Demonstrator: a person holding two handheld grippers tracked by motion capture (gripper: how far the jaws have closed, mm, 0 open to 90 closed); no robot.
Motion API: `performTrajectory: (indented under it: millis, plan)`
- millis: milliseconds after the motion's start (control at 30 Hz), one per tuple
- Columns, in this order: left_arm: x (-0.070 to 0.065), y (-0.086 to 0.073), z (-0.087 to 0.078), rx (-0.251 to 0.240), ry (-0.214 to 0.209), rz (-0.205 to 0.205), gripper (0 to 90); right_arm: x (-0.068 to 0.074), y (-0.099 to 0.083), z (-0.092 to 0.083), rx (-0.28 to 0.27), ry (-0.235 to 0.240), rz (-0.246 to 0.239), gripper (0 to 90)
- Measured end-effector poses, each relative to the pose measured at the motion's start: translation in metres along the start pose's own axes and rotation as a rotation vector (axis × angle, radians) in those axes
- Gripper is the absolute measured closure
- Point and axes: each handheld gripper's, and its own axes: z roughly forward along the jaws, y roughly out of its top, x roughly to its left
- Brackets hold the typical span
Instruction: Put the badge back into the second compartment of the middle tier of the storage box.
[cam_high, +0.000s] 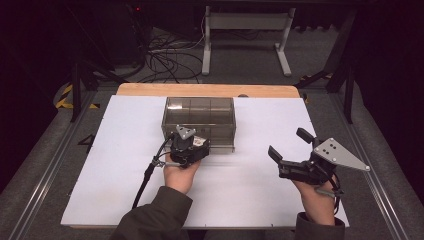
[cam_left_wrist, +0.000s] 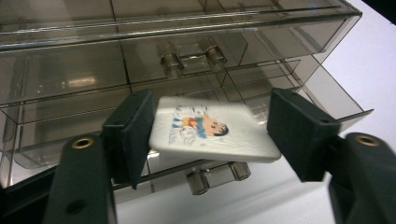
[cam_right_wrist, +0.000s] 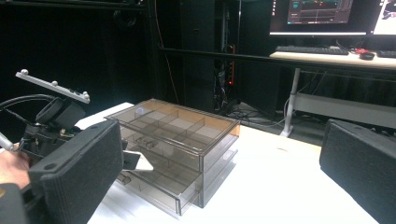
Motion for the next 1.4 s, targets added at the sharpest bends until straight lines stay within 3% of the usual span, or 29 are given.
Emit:
performTrajectory:
  millis: [367, 900, 1033, 1400]
  plan:
    - [0.000, 0.001, -0.002, -0.022, 0.013, 0.022, 34.3, 0.000, 0.000, 0.000, 0.000, 0.000, 0.000, 0.4]
    - [0.010, 0.004, -0.020, -0.193, -0.091, 0.127, 25.6, 0.001, -0.003, 0.003, 0.006, 0.000, 0.007, 0.4]
    - [0.015, 0.006, -0.025, -0.239, -0.109, 0.179, 19.8, 0.002, -0.004, 0.006, 0.015, 0.005, 0.009, 0.4]
    - [0.033, 0.014, -0.051, -0.308, -0.161, 0.203, 17.2, 0.005, -0.005, 0.010, 0.037, 0.010, 0.014, 0.5]
